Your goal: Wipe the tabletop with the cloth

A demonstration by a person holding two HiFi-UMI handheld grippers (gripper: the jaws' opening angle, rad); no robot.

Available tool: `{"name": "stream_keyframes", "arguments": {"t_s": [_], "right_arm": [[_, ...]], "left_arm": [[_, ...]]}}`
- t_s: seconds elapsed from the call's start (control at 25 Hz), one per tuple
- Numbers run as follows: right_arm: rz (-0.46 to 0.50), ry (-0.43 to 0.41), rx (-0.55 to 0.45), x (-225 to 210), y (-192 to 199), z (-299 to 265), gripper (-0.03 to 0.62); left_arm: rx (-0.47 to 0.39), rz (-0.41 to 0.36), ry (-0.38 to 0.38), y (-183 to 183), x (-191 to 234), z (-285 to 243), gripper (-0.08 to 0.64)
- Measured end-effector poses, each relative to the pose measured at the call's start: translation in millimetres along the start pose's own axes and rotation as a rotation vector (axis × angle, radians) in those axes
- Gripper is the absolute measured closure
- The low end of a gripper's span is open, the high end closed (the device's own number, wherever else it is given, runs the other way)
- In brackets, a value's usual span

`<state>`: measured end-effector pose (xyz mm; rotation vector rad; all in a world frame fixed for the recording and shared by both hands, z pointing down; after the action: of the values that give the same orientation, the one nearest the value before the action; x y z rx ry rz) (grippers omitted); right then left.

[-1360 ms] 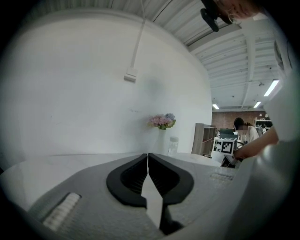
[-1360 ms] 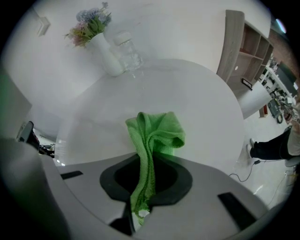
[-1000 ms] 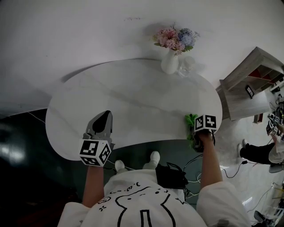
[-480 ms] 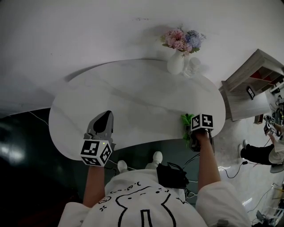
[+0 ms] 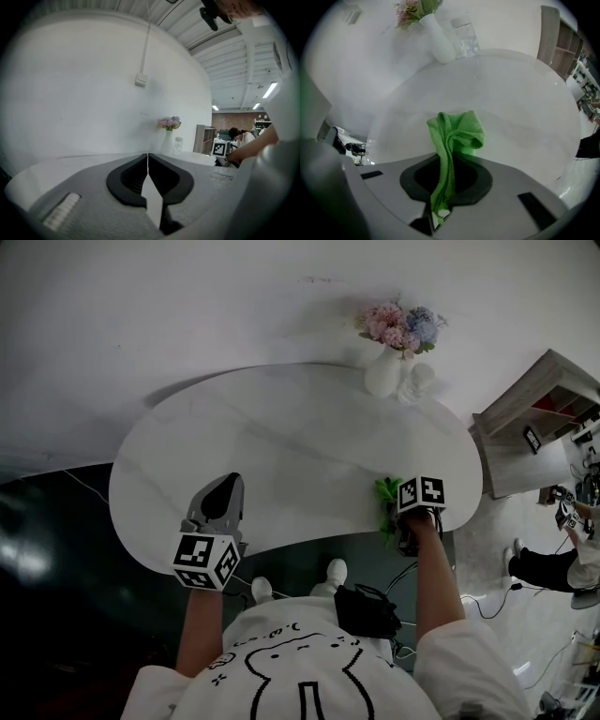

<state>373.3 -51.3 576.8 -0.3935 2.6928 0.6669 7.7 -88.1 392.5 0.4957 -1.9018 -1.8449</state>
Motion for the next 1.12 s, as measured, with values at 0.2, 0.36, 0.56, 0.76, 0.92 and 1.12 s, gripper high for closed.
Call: {"name": "stream_keyframes", "arguments": {"t_s": [0.2, 0.36, 0.56, 0.76, 0.92, 1.12], "right_arm": [[0.020, 0.003, 0.008, 11.8, 1.2, -3.7, 0.551], [0.034, -0.004, 0.009, 24.9, 4.5, -8.5, 0.551], [0.050, -0.011, 0.011, 43.5, 8.8, -14.4, 0.551], [0.067, -0.019, 0.009, 61.9, 12.8, -20.9, 0.551], [0.103, -0.008, 0.010, 76.5, 15.5, -25.3, 0.551], [0.116, -0.012, 0.008, 91.7, 19.4, -30.0, 0.551]], "left_arm": [[-0.001, 0.001, 0.001, -1.4, 7.0, 6.7, 0.540], [-0.001, 0.001, -0.002, -2.0, 14.5, 13.6, 0.538], [0.000, 0.001, -0.003, -1.9, 25.5, 22.4, 0.538], [-0.001, 0.001, -0.010, -2.3, 36.5, 32.2, 0.538], [0.002, 0.000, -0.015, -1.7, 45.6, 41.1, 0.538], [0.005, 0.000, -0.027, -0.5, 56.3, 52.7, 0.538]]}}
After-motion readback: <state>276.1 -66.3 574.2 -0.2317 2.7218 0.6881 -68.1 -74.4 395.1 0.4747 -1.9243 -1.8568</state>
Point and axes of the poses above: the fingertips, and each gripper's own axes: z backward along the fingers, x to its left, y out of its underside, the point moved 5 cm from there along z, backward along the fingers, and after that the axes turned 12 degrees about -x, right-handed, at the moved point
